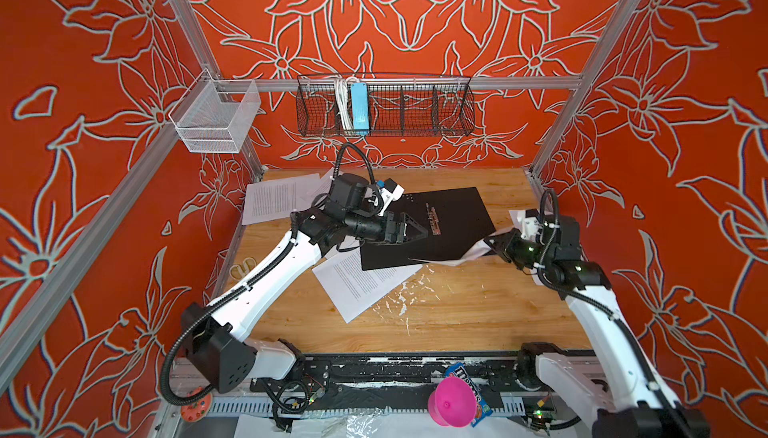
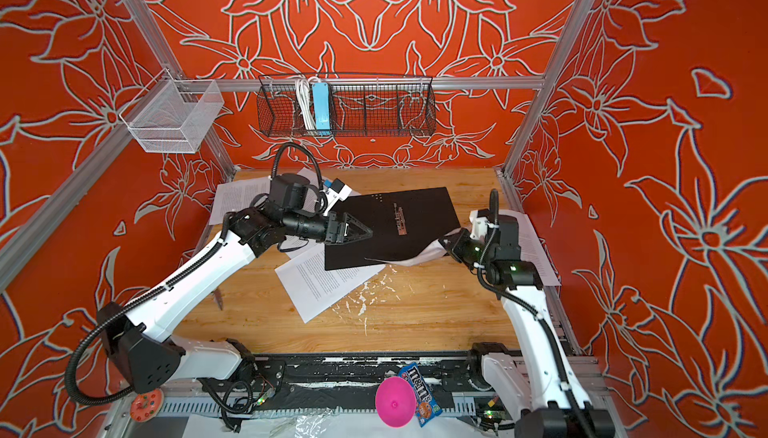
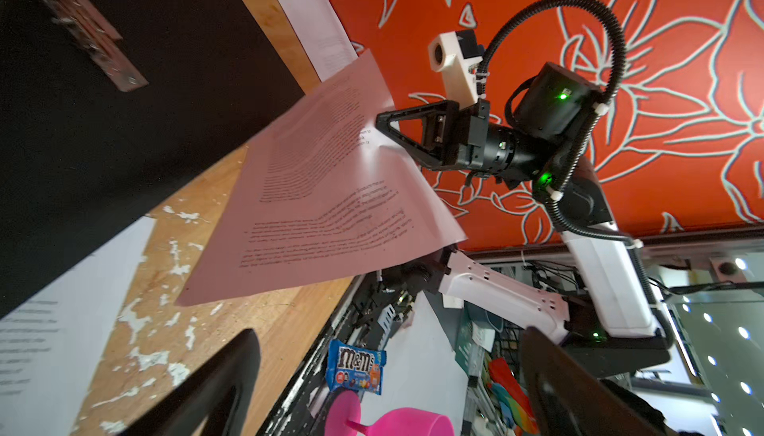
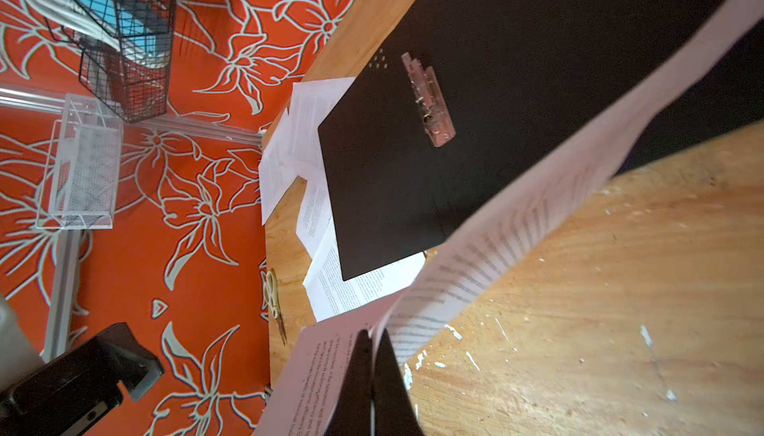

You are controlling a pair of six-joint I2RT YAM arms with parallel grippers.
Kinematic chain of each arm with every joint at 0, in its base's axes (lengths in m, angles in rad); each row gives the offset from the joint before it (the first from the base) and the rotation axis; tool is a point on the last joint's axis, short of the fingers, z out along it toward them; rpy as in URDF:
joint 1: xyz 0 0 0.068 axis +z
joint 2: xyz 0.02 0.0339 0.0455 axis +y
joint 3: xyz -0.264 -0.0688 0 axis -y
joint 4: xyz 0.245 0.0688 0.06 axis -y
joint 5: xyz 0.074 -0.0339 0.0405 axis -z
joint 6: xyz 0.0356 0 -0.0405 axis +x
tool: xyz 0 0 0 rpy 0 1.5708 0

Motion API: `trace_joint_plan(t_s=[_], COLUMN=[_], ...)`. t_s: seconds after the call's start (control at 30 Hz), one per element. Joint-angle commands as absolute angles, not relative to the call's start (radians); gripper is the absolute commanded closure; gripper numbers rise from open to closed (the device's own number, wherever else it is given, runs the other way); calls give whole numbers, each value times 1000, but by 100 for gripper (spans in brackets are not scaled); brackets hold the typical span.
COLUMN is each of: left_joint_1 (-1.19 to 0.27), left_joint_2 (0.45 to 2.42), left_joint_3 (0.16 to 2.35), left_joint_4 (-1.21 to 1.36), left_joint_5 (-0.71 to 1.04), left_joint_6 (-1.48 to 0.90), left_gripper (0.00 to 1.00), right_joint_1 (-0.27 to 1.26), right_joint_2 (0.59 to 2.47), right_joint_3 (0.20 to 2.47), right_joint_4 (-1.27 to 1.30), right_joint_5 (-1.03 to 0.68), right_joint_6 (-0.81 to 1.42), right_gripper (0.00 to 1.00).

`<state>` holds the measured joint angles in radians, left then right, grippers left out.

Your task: Put the files into the folder

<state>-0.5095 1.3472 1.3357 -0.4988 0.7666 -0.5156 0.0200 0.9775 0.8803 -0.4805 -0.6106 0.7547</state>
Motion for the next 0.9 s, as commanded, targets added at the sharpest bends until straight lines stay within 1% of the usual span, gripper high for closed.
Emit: trace_joint_plan(t_s=[0.0, 0.1, 0.2, 0.27, 0.37, 0.43, 0.5, 0.53, 0.6, 0.63, 0.7, 0.8, 0.87], left_joint_1=[-489, -479, -470, -461, -454, -445, -435, -434, -431, -429, -430, -429, -428], left_joint_2=[1315, 1299, 1283, 1274, 1250, 1237, 1242, 1248, 1258, 1262, 1264, 1260, 1257], left_joint_3=[1322, 1308, 1261, 1226, 1160, 1114, 1119, 1127, 1131, 1133, 1136, 1132, 1125], left_joint_4=[-469, -437, -380, -366, -335, -307, -322, -337, -348, -354, -359, -354, -346], left_joint_5=[641, 559, 511, 491, 488, 470, 472, 469, 477, 485, 496, 500, 498], left_joint_6=[-492, -467, -434, -422, -379, -364, -346, -328, -326, -323, -322, -318, -316], left_gripper=[2, 2, 2, 2, 2, 2, 2, 2, 2, 2, 2, 2, 2], right_joint_1=[112, 174, 187, 184, 134, 93, 49, 28, 15, 16, 16, 17, 16], right_joint_2=[1092, 1216, 1305, 1350, 1459, 1558, 1682, 1746, 1852, 1895, 1970, 2020, 2004], right_joint_3=[1049, 1192, 1300, 1346, 1413, 1465, 1542, 1598, 1711, 1761, 1811, 1793, 1733], right_joint_4=[-435, -440, -445, -458, -506, -537, -597, -658, -775, -811, -835, -762, -666], right_joint_5=[-559, -549, -570, -552, -553, -577, -587, -558, -437, -369, -296, -293, -288], right_joint_6=[703, 687, 688, 668, 615, 560, 491, 445, 323, 262, 147, 18, -33], right_gripper=[100, 100, 100, 100, 100, 100, 100, 100, 100, 100, 100, 100, 100])
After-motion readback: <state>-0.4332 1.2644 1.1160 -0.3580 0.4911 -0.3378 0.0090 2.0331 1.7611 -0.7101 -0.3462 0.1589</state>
